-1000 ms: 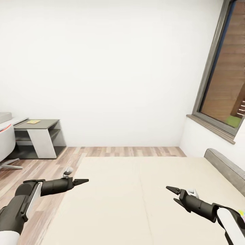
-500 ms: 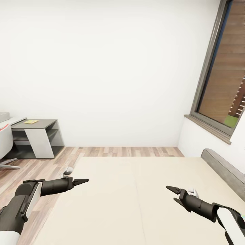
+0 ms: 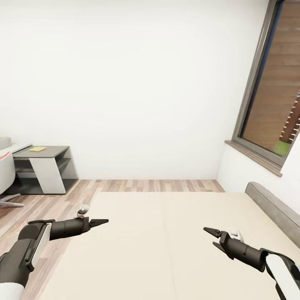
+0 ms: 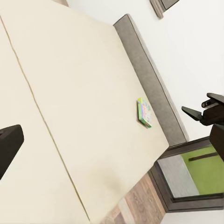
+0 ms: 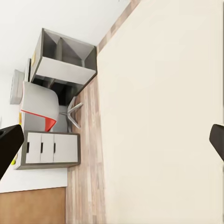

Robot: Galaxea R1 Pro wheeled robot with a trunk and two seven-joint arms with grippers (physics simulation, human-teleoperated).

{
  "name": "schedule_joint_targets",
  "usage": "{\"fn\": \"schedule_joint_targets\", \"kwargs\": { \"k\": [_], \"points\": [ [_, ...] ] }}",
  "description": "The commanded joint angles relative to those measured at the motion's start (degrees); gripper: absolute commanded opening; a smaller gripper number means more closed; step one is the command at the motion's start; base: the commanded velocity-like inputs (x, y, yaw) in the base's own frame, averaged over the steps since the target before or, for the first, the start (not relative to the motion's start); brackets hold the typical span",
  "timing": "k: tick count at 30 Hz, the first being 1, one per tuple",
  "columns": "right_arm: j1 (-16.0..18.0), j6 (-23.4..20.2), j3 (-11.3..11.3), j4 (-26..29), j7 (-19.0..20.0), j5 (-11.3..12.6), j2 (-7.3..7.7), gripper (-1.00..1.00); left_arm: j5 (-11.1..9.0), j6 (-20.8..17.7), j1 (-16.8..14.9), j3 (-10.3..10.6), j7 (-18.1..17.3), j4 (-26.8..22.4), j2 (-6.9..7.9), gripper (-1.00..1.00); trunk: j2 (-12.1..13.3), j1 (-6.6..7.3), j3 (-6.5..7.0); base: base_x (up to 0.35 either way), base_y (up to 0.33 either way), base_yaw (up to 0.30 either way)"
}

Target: Put all the toys in the child's room - the three board games (two on the bed and one on the table), the two jigsaw puzzles on the table, and the tennis ball on the table - inside the toy box on the table in the child's room.

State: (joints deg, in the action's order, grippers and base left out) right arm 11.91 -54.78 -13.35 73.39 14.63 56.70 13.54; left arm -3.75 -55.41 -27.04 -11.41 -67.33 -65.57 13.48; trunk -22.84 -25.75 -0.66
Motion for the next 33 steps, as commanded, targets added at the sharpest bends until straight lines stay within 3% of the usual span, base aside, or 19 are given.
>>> {"fn": "schedule_joint_targets", "kwargs": {
  "k": [1, 33],
  "points": [
    [0.04, -0.24, -0.09, -0.02, 0.57, -0.54, -0.01, 1.00, -0.21, -0.49, -0.03, -0.02, -0.04, 0.00, 0.00, 1.00, -0.08, -0.03, -0.07, 0.000, -0.154, 0.000],
    [0.04, -0.15, -0.18, 0.01, 0.66, -0.62, -0.01, 1.00, -0.21, -0.49, -0.03, 0.02, -0.08, 0.00, -0.03, 1.00, -0.08, -0.03, -0.07, 0.000, -0.281, 0.000]
  ]
}}
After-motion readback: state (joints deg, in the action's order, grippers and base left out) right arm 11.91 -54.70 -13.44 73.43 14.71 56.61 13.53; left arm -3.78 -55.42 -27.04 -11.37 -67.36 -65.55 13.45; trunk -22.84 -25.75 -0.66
